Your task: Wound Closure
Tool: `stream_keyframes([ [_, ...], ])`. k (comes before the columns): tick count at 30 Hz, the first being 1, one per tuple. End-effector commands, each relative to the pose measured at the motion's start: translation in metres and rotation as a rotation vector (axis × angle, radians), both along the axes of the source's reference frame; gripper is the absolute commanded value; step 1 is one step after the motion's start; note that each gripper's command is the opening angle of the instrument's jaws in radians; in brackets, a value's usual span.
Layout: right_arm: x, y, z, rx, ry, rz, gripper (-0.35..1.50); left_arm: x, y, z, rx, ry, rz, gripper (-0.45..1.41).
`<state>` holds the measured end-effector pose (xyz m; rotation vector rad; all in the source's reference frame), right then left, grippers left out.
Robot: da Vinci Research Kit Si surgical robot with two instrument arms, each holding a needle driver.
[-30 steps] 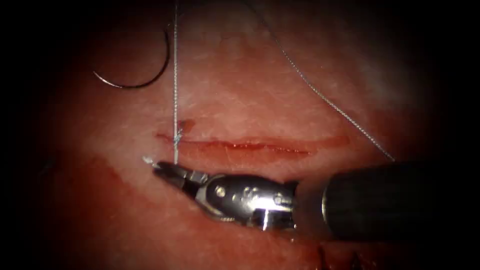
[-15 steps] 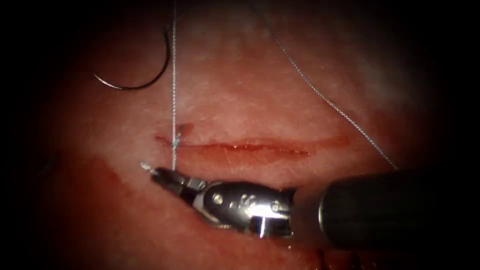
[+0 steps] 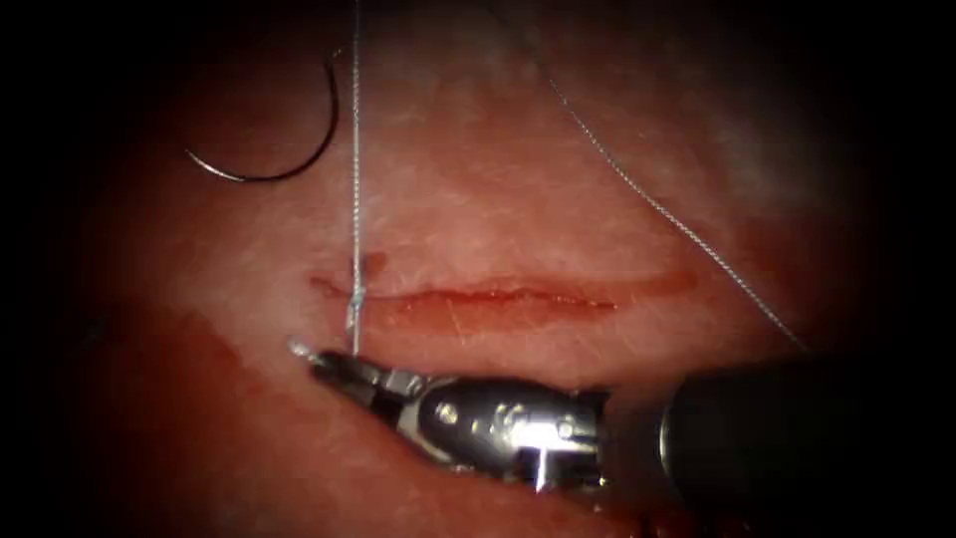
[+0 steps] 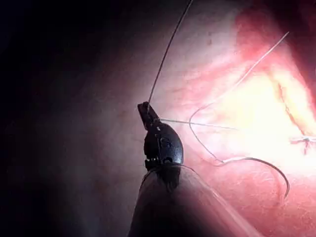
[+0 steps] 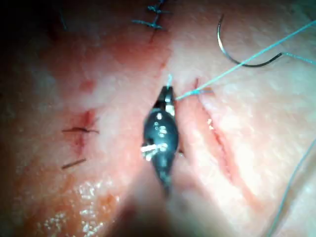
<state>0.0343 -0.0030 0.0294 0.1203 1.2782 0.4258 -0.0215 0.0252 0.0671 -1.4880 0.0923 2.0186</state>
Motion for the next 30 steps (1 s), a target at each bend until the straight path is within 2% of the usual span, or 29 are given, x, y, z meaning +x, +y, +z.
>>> stream_keyframes([
  [1,0.0002,-0.0005,-0.0006,0.010,0.008,0.022,0.49,-0.0006,-0.0012,-0.0008,0.013,-0.022,0.018,-0.45],
  [2,-0.0002,-0.0002,-0.0012,0.014,0.010,0.030,0.62,-0.0008,-0.0017,-0.0017,0.022,-0.033,0.025,-0.45],
  [5,-0.0010,0.0007,-0.0028,0.027,0.006,0.047,0.86,-0.0012,-0.0034,-0.0055,0.052,-0.075,0.045,-0.45],
  [10,-0.0019,0.0017,-0.0044,0.049,0.011,0.049,1.04,-0.0019,-0.0065,-0.0119,0.071,-0.128,0.077,-0.45],
  [14,-0.0025,0.0022,-0.0046,0.058,0.004,0.061,1.03,-0.0023,-0.0093,-0.0168,0.065,-0.147,0.109,-0.45],
  [18,-0.0029,0.0034,-0.0038,0.112,-0.014,0.113,0.98,-0.0024,-0.0113,-0.0202,0.058,-0.160,0.130,-0.45],
  [22,-0.0032,0.0050,-0.0021,0.172,-0.019,0.143,0.96,-0.0019,-0.0124,-0.0220,0.054,-0.169,0.146,-0.45],
  [30,-0.0028,0.0082,0.0024,0.218,-0.032,0.182,0.96,-0.0001,-0.0135,-0.0230,0.060,-0.154,0.147,-0.45],
])
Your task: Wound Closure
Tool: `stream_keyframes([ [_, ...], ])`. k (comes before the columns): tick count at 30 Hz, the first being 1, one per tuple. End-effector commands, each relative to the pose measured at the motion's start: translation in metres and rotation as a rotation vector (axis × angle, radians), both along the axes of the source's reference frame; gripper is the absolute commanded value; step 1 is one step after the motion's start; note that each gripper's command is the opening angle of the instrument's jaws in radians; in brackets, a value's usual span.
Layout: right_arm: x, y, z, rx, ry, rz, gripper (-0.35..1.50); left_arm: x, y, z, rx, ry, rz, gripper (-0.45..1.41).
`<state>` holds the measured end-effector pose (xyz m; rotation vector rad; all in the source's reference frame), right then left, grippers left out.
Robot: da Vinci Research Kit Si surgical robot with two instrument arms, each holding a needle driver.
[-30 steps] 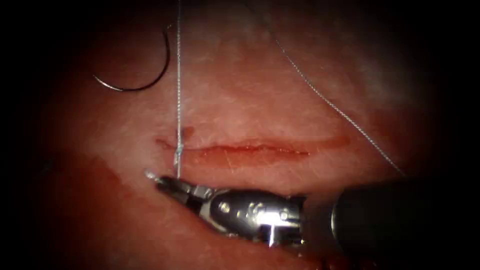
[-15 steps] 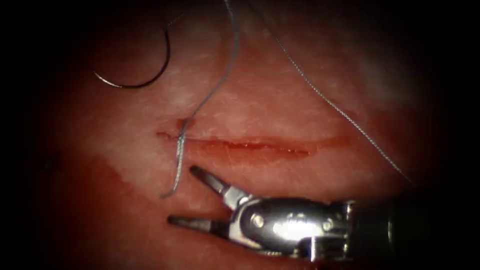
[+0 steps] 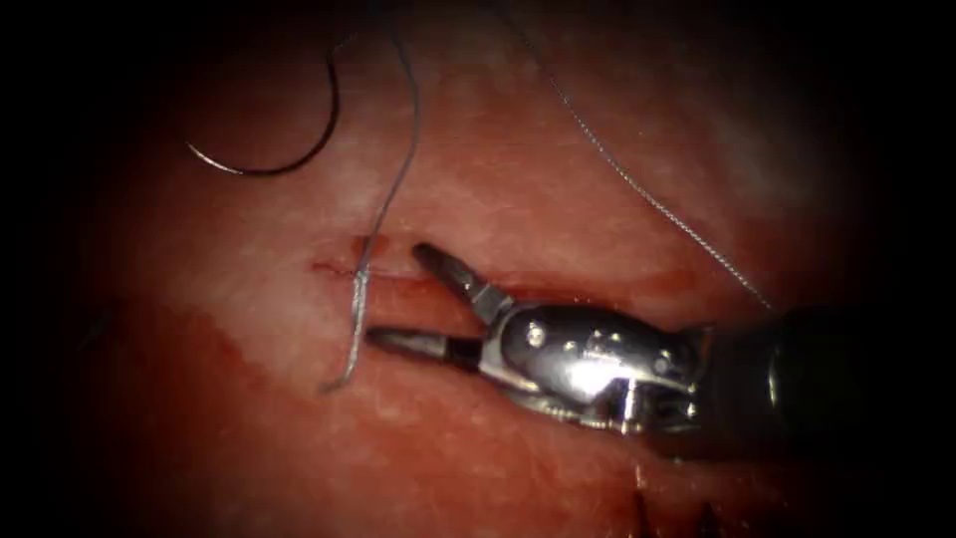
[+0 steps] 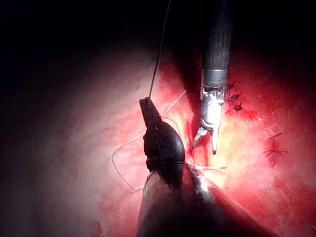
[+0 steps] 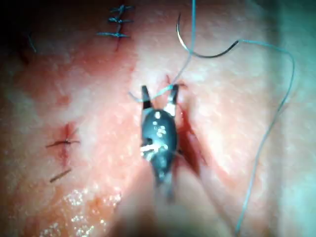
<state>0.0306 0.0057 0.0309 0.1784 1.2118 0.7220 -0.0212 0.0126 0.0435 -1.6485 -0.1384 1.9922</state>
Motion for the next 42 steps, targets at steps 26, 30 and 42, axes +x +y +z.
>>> stream_keyframes([
  [26,0.0064,0.0022,0.0037,0.019,0.053,0.006,0.96,-0.0009,-0.0055,-0.0043,0.000,-0.019,0.011,-0.45],
  [30,0.0070,0.0026,0.0038,0.024,0.059,0.009,0.96,-0.0010,-0.0060,-0.0049,-0.001,-0.028,0.018,-0.45],
  [42,0.0079,0.0029,0.0040,0.024,0.064,0.006,0.84,-0.0011,-0.0062,-0.0054,0.001,-0.035,0.021,-0.45],
])
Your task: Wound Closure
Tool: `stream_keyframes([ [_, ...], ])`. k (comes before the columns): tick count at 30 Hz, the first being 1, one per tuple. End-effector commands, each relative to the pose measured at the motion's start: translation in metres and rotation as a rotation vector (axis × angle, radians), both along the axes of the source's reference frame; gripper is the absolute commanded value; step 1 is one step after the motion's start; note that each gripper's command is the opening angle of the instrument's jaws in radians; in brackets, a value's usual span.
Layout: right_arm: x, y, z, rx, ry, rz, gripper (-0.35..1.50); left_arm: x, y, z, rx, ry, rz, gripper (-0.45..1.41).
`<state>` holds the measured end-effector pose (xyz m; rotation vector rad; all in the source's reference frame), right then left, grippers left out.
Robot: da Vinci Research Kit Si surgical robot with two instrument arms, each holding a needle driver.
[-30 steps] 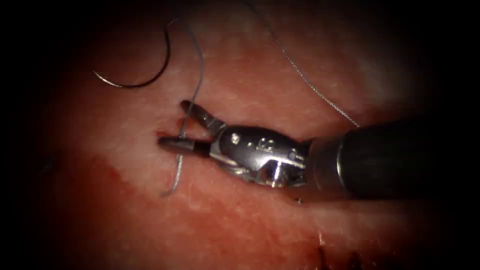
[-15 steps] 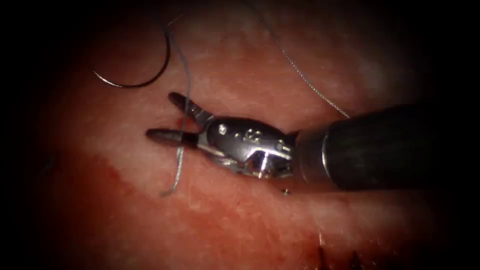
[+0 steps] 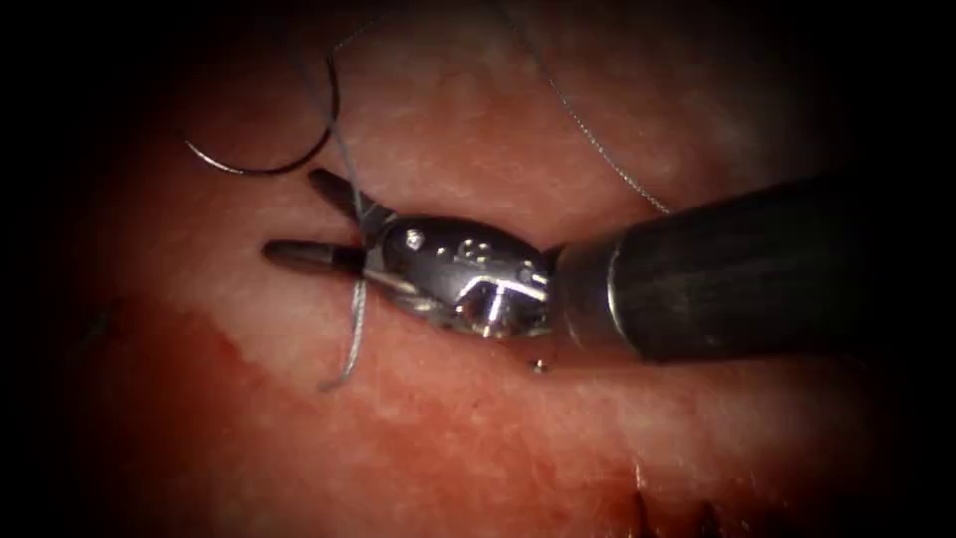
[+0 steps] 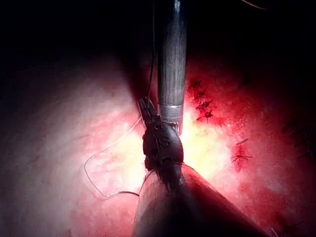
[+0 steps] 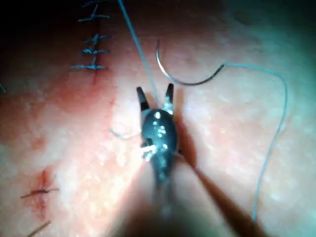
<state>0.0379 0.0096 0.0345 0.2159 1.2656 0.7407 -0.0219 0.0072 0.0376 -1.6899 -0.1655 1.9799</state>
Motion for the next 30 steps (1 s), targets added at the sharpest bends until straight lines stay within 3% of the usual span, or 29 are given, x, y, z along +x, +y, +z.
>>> stream_keyframes([
  [1,0.0007,-0.0009,0.0004,0.003,0.001,-0.001,0.81,-0.0004,-0.0009,0.0005,0.003,-0.001,0.002,-0.45],
  [9,0.0012,-0.0009,0.0004,0.002,0.012,-0.013,0.44,-0.0007,-0.0012,0.0001,0.003,-0.003,0.002,-0.45],
  [13,0.0016,-0.0007,0.0004,0.002,0.019,-0.020,0.04,-0.0009,-0.0013,-0.0001,0.003,-0.003,0.002,-0.45],
  [14,0.0016,-0.0007,0.0004,0.003,0.023,-0.024,-0.23,-0.0009,-0.0014,-0.0001,0.003,-0.006,0.003,-0.45],
  [15,0.0017,-0.0007,0.0004,0.004,0.029,-0.031,-0.35,-0.0009,-0.0014,-0.0001,0.002,-0.007,0.003,-0.45],
  [25,0.0010,-0.0002,-0.0005,-0.050,0.045,-0.075,-0.35,-0.0012,-0.0020,-0.0003,-0.002,-0.012,0.007,-0.45],
  [29,-0.0007,0.0003,-0.0018,-0.079,0.054,-0.073,-0.35,-0.0014,-0.0025,-0.0003,-0.006,-0.015,0.009,-0.45],
  [30,-0.0017,0.0006,-0.0024,-0.082,0.047,-0.057,-0.27,-0.0014,-0.0027,-0.0004,-0.007,-0.015,0.009,-0.45],
])
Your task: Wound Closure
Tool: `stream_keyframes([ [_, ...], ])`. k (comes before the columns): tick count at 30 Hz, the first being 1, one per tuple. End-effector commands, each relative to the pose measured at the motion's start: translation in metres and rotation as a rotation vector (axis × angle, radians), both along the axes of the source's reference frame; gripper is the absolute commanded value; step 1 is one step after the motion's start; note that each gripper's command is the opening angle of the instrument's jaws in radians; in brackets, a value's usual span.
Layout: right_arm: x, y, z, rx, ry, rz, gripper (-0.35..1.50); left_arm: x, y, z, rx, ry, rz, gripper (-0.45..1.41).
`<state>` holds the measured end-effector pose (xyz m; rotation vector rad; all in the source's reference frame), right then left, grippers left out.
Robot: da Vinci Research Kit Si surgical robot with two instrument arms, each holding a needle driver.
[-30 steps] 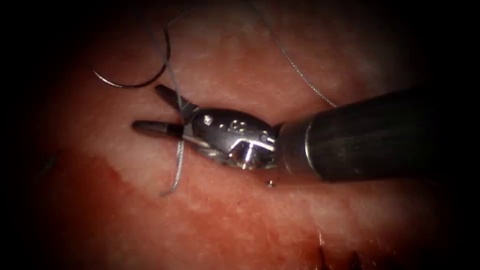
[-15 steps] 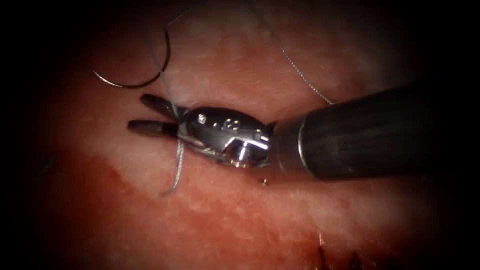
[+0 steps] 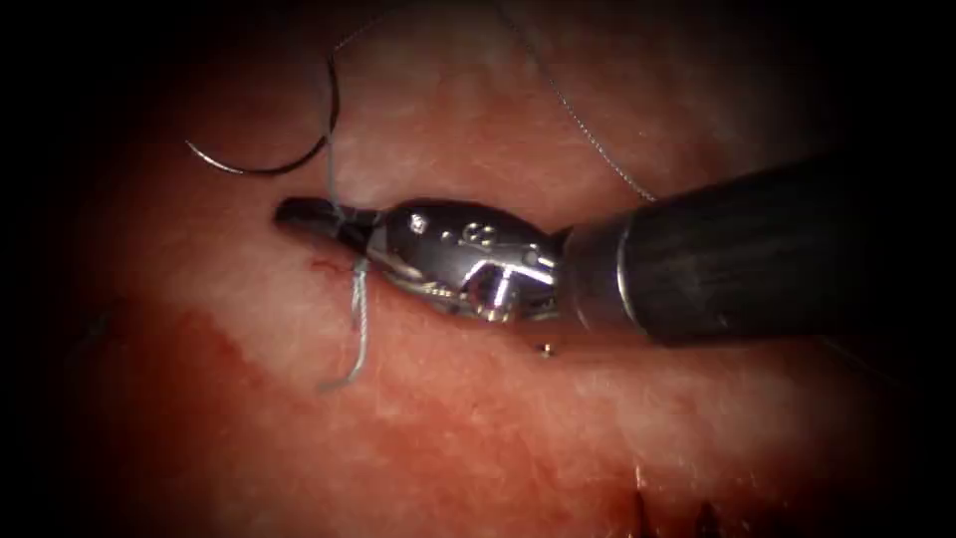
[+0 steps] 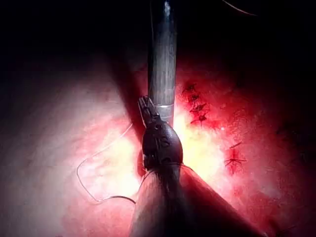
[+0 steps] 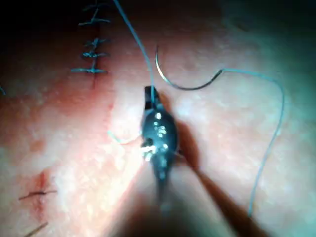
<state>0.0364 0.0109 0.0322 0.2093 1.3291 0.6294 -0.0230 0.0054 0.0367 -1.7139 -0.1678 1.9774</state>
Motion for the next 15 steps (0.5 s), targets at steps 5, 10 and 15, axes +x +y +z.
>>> stream_keyframes([
  [5,-0.0045,0.0006,-0.0020,-0.010,-0.063,0.077,1.35,-0.0006,-0.0009,0.0003,0.004,-0.001,0.000,-0.45],
  [10,-0.0058,-0.0006,-0.0019,-0.014,-0.060,0.031,1.40,-0.0012,-0.0005,0.0004,0.006,-0.002,-0.002,-0.45],
  [15,-0.0050,-0.0015,-0.0010,-0.017,-0.066,-0.005,1.43,-0.0012,-0.0005,0.0004,0.006,-0.002,-0.002,-0.45],
])
